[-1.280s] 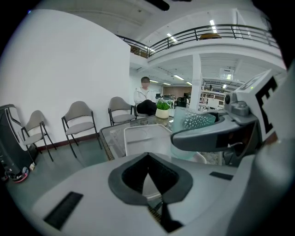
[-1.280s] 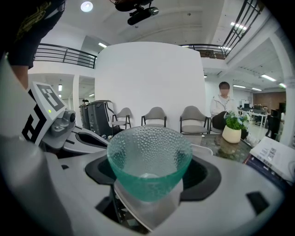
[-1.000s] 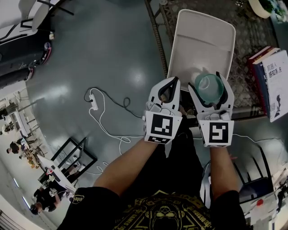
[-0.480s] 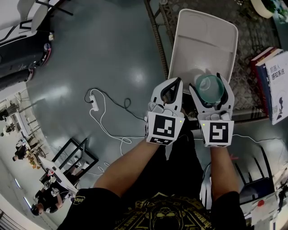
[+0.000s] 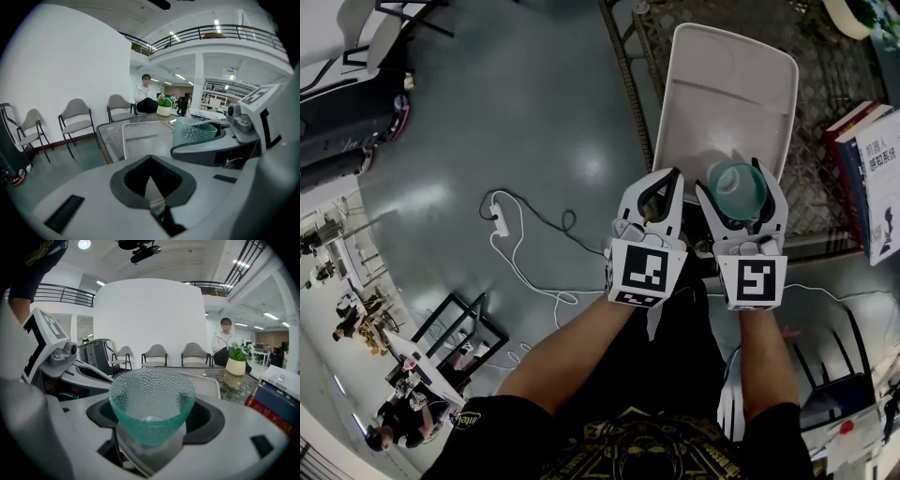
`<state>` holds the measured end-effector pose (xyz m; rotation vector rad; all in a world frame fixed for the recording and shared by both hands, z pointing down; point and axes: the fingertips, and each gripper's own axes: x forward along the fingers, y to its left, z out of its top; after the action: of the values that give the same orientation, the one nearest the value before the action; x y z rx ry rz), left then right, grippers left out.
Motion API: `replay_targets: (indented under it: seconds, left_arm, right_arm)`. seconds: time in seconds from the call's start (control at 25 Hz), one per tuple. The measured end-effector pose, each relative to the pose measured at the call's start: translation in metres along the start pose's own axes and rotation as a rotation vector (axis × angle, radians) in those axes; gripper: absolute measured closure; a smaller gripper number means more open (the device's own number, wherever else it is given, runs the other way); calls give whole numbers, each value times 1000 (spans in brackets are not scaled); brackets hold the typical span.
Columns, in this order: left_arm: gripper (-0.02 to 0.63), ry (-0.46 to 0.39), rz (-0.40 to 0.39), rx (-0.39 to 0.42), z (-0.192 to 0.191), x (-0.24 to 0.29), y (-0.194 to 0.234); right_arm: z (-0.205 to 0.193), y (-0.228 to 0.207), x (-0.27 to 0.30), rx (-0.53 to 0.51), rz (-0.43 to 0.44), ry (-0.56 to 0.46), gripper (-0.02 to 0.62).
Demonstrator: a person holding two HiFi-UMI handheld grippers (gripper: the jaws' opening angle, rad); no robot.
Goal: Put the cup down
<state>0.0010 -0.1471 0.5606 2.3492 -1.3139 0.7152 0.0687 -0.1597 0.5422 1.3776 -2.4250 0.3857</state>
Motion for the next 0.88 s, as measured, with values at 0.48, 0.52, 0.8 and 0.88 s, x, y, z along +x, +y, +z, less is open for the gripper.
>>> replay_targets:
  seconds: [0.48, 0.52, 0.8, 0.88]
  left_arm:
    - [617, 1, -2, 0, -1, 3, 0]
    - [617, 1, -2, -1, -1, 3, 0]
    - [617, 0, -3, -4, -2, 4, -1]
    - [618, 0, -4, -4, -2, 4, -1]
  right_arm:
    - [-6, -2, 5, -12, 1, 2, 210]
    - [-7, -3, 5, -5, -1, 1, 210]
    - [-9, -3, 6, -20, 3, 5, 210]
    - [-10, -3, 6, -16, 1, 6, 210]
